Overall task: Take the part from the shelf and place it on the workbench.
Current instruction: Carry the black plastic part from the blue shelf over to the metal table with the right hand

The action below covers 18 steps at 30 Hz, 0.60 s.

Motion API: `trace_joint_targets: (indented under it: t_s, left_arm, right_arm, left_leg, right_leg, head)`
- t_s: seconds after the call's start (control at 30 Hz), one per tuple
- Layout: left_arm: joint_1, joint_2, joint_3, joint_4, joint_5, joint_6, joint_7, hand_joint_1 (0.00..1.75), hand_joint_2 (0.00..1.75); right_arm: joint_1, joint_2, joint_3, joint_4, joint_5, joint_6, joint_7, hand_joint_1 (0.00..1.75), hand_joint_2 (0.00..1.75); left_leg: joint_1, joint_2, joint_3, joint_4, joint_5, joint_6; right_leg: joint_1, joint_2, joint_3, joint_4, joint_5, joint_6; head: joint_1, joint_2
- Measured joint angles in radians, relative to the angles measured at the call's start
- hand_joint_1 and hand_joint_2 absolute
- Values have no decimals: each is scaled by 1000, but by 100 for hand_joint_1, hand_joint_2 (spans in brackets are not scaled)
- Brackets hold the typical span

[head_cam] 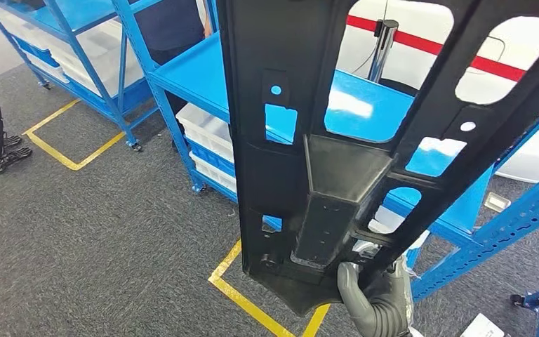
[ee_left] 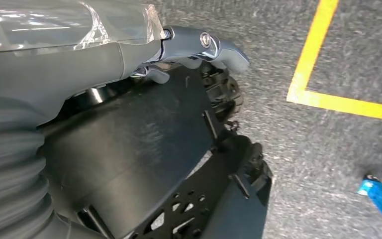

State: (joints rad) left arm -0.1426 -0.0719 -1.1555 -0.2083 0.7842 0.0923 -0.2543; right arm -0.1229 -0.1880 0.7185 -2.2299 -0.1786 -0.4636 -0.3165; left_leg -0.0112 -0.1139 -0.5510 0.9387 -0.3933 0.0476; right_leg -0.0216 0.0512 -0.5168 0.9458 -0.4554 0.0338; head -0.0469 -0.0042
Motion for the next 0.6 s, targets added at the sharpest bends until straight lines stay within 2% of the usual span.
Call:
trace_joint_targets:
  t_s: [0.07,0.13,0.17,0.2,0.23,0.27,0.3,0.37,0.4,0.43,0.5,0.53,0.57,0.6]
  left_arm:
    - [-12,0,0,0,-17,29,76,0,175]
    - [-34,-2,-2,0,-40,63,182,0,175]
    - [-45,-4,-4,0,-50,76,229,0,175]
    - [-54,-6,-6,0,-59,85,268,0,175]
    - [-61,-9,-10,0,-67,91,299,0,175]
    - [-64,-10,-14,0,-74,95,325,0,175]
    - [-66,-11,-19,0,-80,98,348,0,175]
    - [-64,-12,-26,0,-89,99,380,0,175]
    - [-63,-12,-29,0,-91,99,388,0,175]
    - [-62,-12,-31,0,-92,99,393,0,175]
    - [-64,-12,-36,0,-91,99,395,0,175]
    - [-64,-13,-39,0,-90,99,395,0,175]
    - [-65,-14,-41,0,-88,99,395,0,175]
    - [-65,-14,-42,-1,-86,99,394,0,175]
  right_arm:
    - [0,0,0,-2,2,-7,9,175,175]
    - [0,1,0,-5,7,-16,23,175,175]
    - [0,1,0,-6,9,-19,30,175,175]
    - [0,1,0,-7,11,-21,34,175,175]
    - [0,1,0,-8,12,-22,38,175,175]
    - [0,1,0,-10,12,-23,40,175,175]
    - [-1,1,0,-13,13,-24,41,175,175]
    - [-1,1,0,-21,15,-25,43,175,175]
    - [0,1,-1,-24,16,-25,44,175,175]
    - [0,1,-1,-26,17,-25,45,175,175]
    - [0,2,-1,-28,17,-24,46,175,175]
    - [0,3,-2,-29,16,-23,46,175,175]
    - [-1,4,-2,-31,14,-22,47,175,175]
    - [0,4,-3,-32,12,-20,47,175,175]
  left_leg:
    - [0,36,-21,48,-29,-13]
    - [3,89,-77,178,-96,-28]
    - [6,101,-109,253,-127,-33]
    - [10,106,-131,305,-144,-37]
    - [13,109,-134,318,-143,-39]
    - [16,113,-116,288,-122,-40]
    - [18,121,-80,220,-89,-39]
    - [14,158,-5,70,-36,-33]
    - [10,173,14,25,-24,-27]
    - [5,178,19,6,-24,-20]
    - [0,159,15,3,-24,-6]
    - [0,148,17,0,-22,1]
    - [1,137,19,-4,-19,7]
    - [4,127,23,-7,-16,14]
  right_leg:
    - [-2,-27,3,-3,2,-10]
    - [-2,-54,5,-4,1,-17]
    - [-1,-69,5,-4,1,-18]
    - [-1,-82,5,-4,0,-18]
    - [-1,-94,6,-4,-1,-18]
    - [-1,-105,7,-4,-1,-16]
    - [-2,-116,10,-4,-3,-14]
    - [1,-133,14,-3,-7,-7]
    - [3,-141,14,-2,-9,-3]
    - [6,-149,14,-2,-10,1]
    - [6,-168,15,-3,-13,12]
    - [4,-164,16,2,-20,18]
    - [1,-145,10,23,-35,22]
    - [0,-119,-7,66,-61,25]
  head:
    - [-2,0]
    - [-5,0]
    - [-5,0]
    - [-5,0]
    - [-5,0]
    - [-5,0]
    - [-5,0]
    - [-5,0]
    - [-5,0]
    - [-5,0]
    - [-5,0]
    - [-4,0]
    - [-4,0]
    - [-3,0]
